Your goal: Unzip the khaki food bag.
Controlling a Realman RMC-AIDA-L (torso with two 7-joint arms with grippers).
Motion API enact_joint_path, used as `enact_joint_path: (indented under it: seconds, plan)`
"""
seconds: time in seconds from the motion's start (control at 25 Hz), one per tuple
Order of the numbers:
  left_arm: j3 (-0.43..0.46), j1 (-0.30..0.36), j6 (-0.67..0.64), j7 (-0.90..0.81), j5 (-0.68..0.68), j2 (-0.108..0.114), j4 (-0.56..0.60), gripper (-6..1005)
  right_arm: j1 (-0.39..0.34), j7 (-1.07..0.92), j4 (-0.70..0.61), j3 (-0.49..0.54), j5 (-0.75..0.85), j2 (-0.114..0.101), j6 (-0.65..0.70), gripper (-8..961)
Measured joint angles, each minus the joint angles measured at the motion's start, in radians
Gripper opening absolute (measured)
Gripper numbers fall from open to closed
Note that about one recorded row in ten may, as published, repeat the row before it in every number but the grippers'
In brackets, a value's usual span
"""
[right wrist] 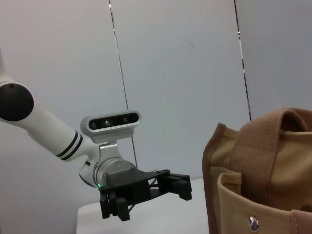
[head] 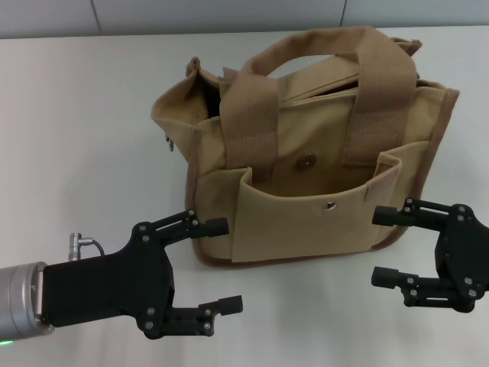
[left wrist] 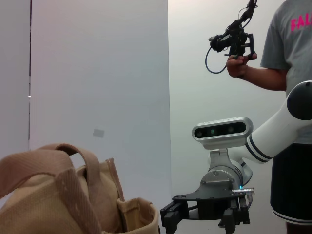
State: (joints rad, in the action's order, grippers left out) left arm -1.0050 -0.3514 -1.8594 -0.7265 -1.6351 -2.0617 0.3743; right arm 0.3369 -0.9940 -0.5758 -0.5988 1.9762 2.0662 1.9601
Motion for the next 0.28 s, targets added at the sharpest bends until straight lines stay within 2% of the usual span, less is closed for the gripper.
enact_joint_path:
  seconds: [0.28]
  plan:
    - [0.0,0.005,0.0,0.001,0.004,0.0,0.0,856,0.004,0.0,0.002,0.003,0.0,0.004,-0.011,757]
